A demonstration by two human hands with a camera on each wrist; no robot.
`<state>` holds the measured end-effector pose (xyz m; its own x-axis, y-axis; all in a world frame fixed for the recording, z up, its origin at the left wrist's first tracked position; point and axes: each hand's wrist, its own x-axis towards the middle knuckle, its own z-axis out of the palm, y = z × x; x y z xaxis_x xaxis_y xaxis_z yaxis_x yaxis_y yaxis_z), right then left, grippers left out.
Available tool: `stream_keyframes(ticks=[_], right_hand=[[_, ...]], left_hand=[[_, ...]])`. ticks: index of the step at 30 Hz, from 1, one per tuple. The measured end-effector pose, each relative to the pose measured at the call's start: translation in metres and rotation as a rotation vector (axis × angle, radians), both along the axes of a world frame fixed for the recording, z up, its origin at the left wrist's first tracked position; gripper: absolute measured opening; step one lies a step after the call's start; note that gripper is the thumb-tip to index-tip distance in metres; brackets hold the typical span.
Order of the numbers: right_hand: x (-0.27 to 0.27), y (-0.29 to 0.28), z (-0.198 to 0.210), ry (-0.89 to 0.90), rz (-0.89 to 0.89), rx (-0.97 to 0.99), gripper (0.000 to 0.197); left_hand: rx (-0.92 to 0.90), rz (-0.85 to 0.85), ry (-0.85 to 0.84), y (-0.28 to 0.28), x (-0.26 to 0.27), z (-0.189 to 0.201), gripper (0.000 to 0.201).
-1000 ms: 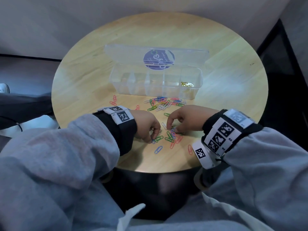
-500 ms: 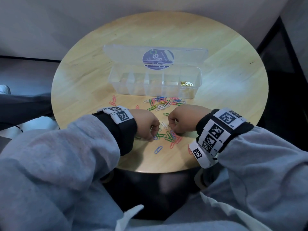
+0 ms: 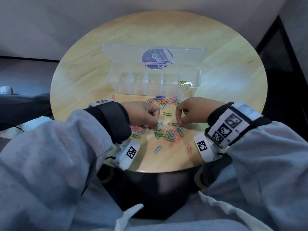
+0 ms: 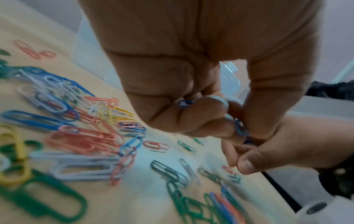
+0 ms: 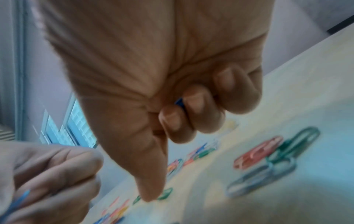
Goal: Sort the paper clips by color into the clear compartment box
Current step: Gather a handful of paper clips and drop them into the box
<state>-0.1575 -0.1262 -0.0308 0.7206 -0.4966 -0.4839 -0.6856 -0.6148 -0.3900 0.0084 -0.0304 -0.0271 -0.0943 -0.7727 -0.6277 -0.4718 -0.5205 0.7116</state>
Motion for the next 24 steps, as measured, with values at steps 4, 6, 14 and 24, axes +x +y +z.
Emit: stream_keyframes(ticks=[4,6,14,24], right_hand=[[-0.004,0.002,-0.001,0.052,0.006,0.019,0.007],[-0.002,0.006,-0.005,0.077,0.007,0.004,0.006],[0.001,0.004,-0.011,0.146,0.021,-0.1,0.024],[0.003,0.008,-0.012,0.115,0.065,-0.064,0.014]], left_hand=[[0.093,0.114,0.072,-0.004,-0.005,0.005,0.03],[0.143,0.098,-0.005,-0.006,-0.009,0.006,0.039],[0.158,-0.228,-0.426,-0.004,-0.023,0.005,0.016],[0.132,-0.608,-0.845,0.002,-0.048,-0.005,0.035]])
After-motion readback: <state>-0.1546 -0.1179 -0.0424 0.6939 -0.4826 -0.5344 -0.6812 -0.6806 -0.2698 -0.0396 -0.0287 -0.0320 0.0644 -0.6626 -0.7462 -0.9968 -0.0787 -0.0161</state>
